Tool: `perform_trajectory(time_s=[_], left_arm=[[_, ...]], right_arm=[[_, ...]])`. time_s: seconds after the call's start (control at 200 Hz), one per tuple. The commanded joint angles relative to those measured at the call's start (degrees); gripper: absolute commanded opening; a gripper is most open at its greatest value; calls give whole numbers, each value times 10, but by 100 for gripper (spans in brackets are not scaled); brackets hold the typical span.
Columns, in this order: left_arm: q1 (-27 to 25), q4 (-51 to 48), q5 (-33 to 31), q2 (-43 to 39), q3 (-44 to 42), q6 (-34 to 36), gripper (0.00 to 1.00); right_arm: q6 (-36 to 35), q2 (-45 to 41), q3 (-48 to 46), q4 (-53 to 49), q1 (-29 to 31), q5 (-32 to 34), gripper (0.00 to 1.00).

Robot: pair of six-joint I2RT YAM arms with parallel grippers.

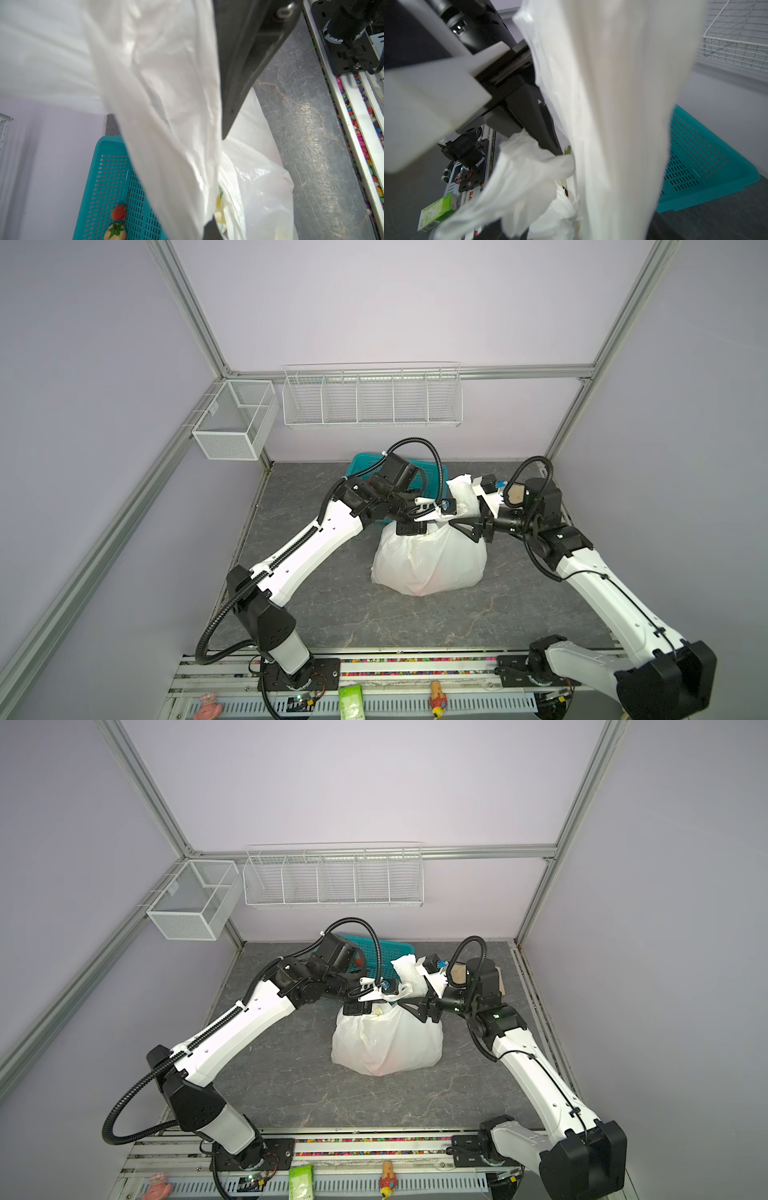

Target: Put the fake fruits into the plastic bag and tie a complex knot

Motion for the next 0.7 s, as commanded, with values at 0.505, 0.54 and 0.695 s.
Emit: perform_trajectory(time_s=[0.505, 0.54, 0.695], left_arm=[[-20, -41, -17, 70, 83, 17, 0], [-20, -41, -17, 70, 83, 18, 0], [-20, -41, -28, 73, 84, 17, 0]], right_arm=[[50, -11, -42, 97, -2, -39, 56], [50, -11, -42, 97, -2, -38, 54], [54, -7, -40, 98, -2, -30, 37]])
